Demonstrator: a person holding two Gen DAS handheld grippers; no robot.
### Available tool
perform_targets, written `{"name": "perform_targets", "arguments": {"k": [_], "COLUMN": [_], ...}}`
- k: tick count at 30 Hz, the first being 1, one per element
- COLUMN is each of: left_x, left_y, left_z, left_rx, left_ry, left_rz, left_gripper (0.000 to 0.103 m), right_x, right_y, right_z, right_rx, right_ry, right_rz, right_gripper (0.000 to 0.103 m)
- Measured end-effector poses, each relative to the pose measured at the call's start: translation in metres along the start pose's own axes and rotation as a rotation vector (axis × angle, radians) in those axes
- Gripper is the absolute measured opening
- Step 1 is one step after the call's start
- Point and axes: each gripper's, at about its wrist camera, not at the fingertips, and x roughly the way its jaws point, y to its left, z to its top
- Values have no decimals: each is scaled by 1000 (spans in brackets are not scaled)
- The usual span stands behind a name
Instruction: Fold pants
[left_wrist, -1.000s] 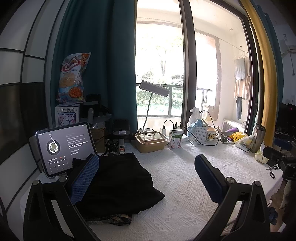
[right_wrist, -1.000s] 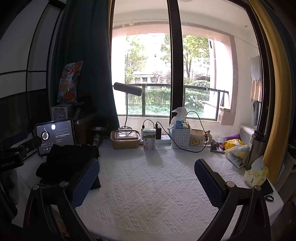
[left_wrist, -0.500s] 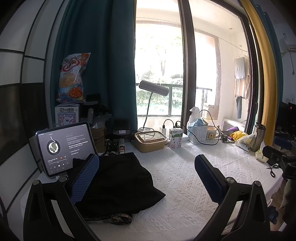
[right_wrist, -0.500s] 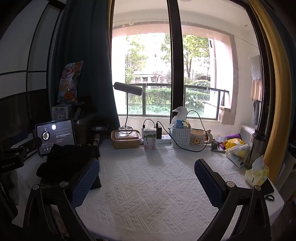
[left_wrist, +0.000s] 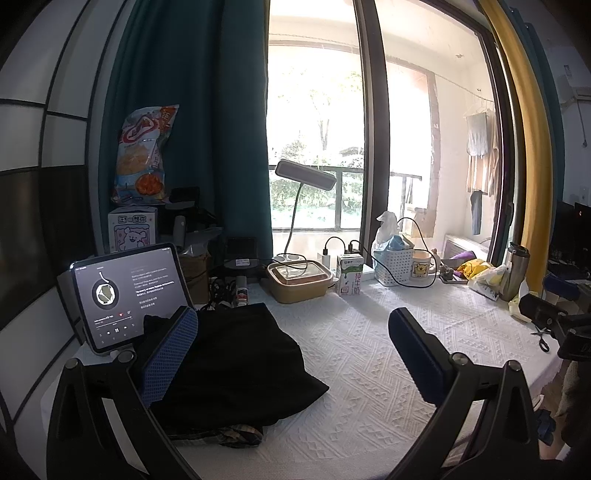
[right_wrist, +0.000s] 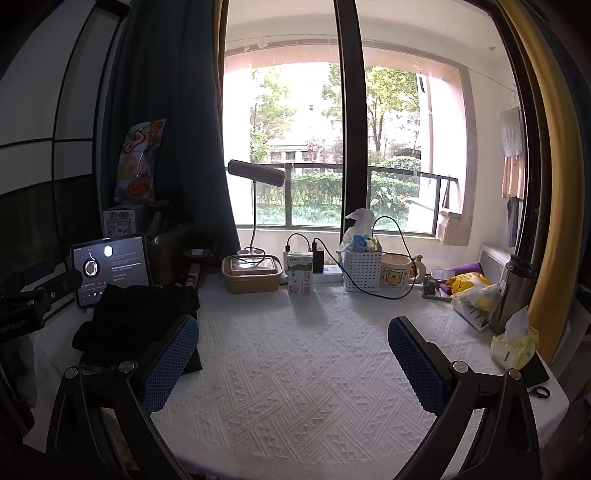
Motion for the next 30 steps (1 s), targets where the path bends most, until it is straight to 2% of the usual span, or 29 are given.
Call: {"name": "perform_targets", "arguments": {"k": [30], "left_x": [0], "left_y": [2], "left_z": [0], "left_rx": [-4], "left_ry": [-5], "left_rz": [-28], "left_gripper": [102], "right_x": [3], "right_y": [0], "right_z": [-2], "right_rx": [-6], "right_ry": [14], "right_rz": [8], "right_gripper": [103]}}
